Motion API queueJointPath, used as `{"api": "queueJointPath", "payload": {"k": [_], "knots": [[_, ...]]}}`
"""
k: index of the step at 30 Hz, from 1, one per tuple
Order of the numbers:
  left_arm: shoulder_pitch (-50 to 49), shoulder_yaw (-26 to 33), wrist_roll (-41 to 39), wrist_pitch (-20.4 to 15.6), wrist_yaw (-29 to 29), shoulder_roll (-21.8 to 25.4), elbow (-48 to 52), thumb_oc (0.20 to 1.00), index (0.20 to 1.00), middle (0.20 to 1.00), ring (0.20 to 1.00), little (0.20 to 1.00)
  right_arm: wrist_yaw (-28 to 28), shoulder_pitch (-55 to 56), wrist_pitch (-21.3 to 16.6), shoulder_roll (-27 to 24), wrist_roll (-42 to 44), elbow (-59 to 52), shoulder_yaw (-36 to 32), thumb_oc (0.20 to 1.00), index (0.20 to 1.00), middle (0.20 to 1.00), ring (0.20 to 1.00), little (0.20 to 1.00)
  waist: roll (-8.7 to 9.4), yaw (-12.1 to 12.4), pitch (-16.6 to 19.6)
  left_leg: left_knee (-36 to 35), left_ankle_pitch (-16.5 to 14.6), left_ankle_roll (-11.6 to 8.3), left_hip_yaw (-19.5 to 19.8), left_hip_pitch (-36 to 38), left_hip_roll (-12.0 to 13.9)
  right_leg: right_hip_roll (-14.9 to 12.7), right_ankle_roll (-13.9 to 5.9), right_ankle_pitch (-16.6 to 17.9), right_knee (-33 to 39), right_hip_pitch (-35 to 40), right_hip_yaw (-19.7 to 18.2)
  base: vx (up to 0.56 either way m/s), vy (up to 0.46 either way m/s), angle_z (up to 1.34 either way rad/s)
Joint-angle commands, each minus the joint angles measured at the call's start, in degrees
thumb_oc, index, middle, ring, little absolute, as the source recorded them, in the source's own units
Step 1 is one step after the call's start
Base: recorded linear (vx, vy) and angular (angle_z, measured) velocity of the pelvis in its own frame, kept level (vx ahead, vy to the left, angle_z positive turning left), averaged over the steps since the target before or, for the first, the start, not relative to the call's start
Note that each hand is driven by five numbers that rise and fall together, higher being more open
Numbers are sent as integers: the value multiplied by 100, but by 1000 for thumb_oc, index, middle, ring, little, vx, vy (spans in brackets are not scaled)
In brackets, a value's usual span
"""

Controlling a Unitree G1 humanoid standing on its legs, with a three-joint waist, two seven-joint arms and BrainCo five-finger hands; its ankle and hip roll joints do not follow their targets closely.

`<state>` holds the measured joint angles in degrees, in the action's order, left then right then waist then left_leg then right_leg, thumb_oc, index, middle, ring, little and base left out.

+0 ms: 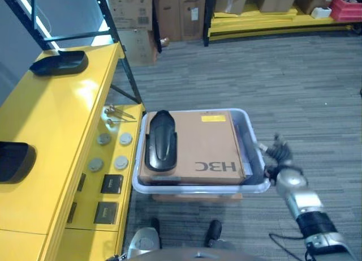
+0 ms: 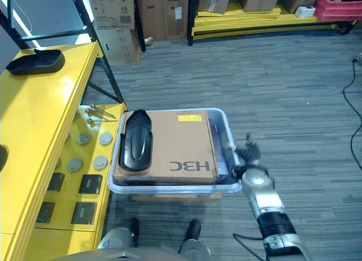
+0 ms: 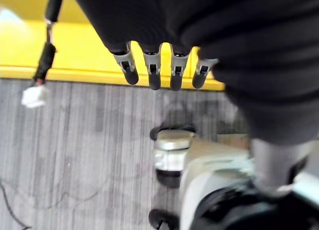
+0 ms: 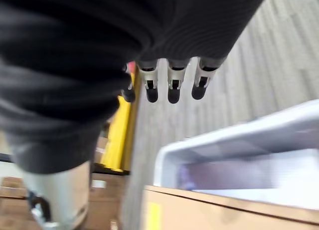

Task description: Move parts from the plastic box to the shelf.

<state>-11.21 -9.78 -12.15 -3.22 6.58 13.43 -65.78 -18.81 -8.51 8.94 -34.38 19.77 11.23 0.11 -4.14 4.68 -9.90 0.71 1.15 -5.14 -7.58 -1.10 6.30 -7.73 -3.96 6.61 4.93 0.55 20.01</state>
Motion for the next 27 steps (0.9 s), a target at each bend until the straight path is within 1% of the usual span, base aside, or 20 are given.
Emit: {"api": "queueJointPath", "payload": {"k": [1,3,6,9,10,12,14,15,16,17,18,20,27], "knots": [[35,-188,192,-204,102,222,-22,1000,1000,1000,1000,1000,-39,-728,-96,-130,-185,-78,47,1000,1000,1000,1000,1000,141,334,49,124,-20,29,230,-137,-47,72,-214,-692,-364,168,-224,55,189,5],[-21,-192,138,-248,126,209,-19,1000,1000,1000,1000,1000,124,-946,136,-262,-219,-423,-68,1000,1000,1000,1000,1000,102,325,71,25,-43,23,246,-37,-124,26,-245,-692,-351,194,-243,44,176,4],[-41,-182,162,-214,120,190,-21,1000,1000,1000,1000,1000,308,-1223,429,-387,-356,-569,-60,1000,1000,1000,1000,1000,86,347,68,-29,-73,30,289,27,-212,-39,-269,-693,-371,215,-254,33,149,13],[-72,-320,265,-231,101,177,-28,1000,1000,1000,1000,1000,357,-1647,899,-353,-510,-244,271,1000,1000,1000,1000,1000,75,482,63,-80,-91,59,377,74,-297,-130,-303,-684,-407,240,-213,37,135,19],[-74,-348,246,-233,105,176,-32,1000,1000,1000,1000,1000,347,-1697,970,-335,-523,-177,331,1000,1000,1000,1000,1000,72,502,66,-90,-89,66,386,79,-307,-142,-307,-681,-408,243,-205,38,123,8],[-50,-497,190,-241,137,187,-40,1000,1000,1000,1000,1000,229,-2005,1313,-273,-701,292,626,1000,1000,1000,1000,1000,49,624,64,-136,-79,90,431,94,-344,-204,-331,-667,-432,243,-134,25,136,10],[-5,-666,125,-252,151,184,-44,1000,1000,1000,1000,1000,69,-2287,1407,-224,-784,916,872,1000,1000,1000,1000,1000,20,737,45,-141,-75,111,490,66,-374,-260,-347,-659,-477,214,-66,-10,144,11],[22,-758,108,-278,159,184,-48,1000,1000,1000,1000,1000,18,-2429,1374,-198,-840,1406,995,1000,1000,1000,1000,1000,3,804,29,-139,-79,125,534,39,-396,-292,-362,-652,-510,179,-26,-41,131,17],[51,-816,105,-289,171,188,-45,1000,1000,1000,1000,1000,-32,-2529,1252,-192,-862,1784,1088,1000,1000,1000,1000,1000,-13,852,16,-128,-82,138,569,3,-414,-316,-375,-646,-539,142,-1,-50,119,23],[72,-863,107,-301,177,194,-35,1000,1000,1000,1000,1000,-84,-2596,1199,-199,-847,2044,1149,1000,1000,1000,1000,1000,-25,901,-2,-120,-80,149,604,-29,-432,-338,-387,-633,-559,114,25,-52,115,26],[86,-902,75,-303,183,204,-12,1000,1000,1000,1000,1000,-105,-2655,1237,-211,-803,2251,1203,1000,1000,1000,1000,1000,-34,949,-34,-120,-73,157,641,-58,-450,-361,-402,-617,-577,89,57,-56,111,29],[137,-967,-4,-272,235,264,64,1000,1000,1000,1000,1000,-48,-2705,1194,-254,-906,2686,1302,1000,1000,1000,1000,1000,-48,1025,-133,-129,-70,185,722,-120,-488,-406,-444,-595,-616,33,125,-72,129,30],[180,-970,-82,-272,202,287,86,1000,1000,1000,1000,1000,174,-2646,1093,-248,-887,2958,1461,1000,1000,1000,1000,1000,-14,1112,-234,-114,-71,204,797,-174,-511,-435,-480,-581,-639,12,184,-26,62,11]]}}
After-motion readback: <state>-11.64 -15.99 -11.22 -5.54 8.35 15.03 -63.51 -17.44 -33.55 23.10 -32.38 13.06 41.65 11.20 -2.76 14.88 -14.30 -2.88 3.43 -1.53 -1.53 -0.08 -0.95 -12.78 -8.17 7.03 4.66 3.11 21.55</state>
